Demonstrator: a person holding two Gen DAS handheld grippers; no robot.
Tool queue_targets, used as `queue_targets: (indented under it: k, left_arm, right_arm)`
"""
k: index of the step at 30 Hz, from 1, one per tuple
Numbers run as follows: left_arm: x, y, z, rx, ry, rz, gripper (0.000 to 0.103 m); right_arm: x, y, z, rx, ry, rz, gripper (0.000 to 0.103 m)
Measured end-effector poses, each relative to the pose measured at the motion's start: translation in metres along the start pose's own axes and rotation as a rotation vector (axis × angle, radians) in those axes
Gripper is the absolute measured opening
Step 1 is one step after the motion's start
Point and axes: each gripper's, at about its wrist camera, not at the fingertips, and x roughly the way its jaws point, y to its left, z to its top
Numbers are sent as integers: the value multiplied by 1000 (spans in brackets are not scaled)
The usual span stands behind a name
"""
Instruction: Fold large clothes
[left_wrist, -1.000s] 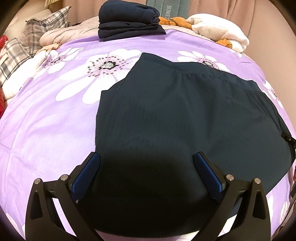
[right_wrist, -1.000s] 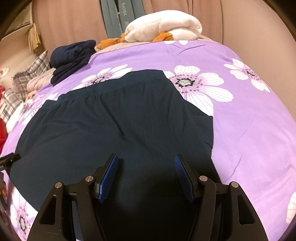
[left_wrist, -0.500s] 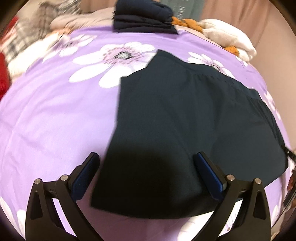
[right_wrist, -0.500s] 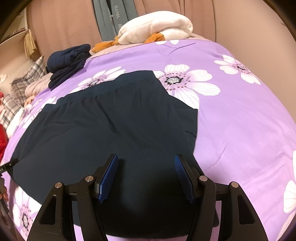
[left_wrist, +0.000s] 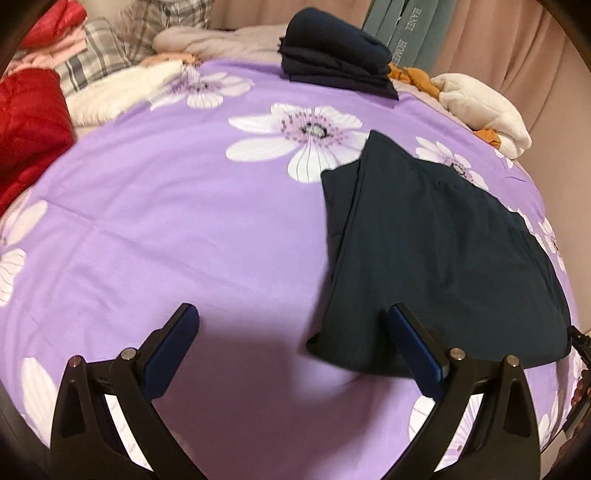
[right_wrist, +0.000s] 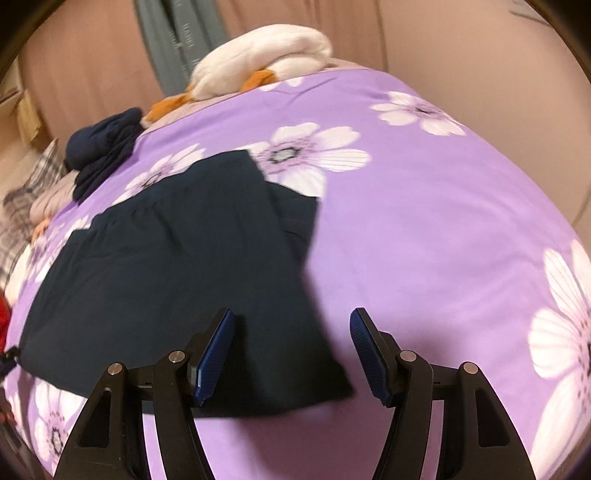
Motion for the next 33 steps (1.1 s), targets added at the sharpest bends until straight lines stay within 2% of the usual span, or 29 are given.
queue_targets:
  k: [6, 13, 20, 28, 33]
  left_arm:
    - [-26, -27, 2, 73, -75, -41, 102]
    - [-32, -84, -9, 213, -111, -79, 102]
    - [-21, -129, -22, 298, -107, -114, 102]
    - [0, -158, -31, 311, -70, -144, 102]
    - [16, -168, -34, 325, -63, -125, 102]
  right_arm:
    - [-22, 9, -3, -23, -56, 8, 64]
    - [-36, 70, -4, -164, -103, 143, 65]
    - [-22, 132, -22, -278, -57, 268, 67]
    - [-4, 170, -39, -360, -30, 282, 67]
    - [-1, 180, -43, -376, -39, 262, 67]
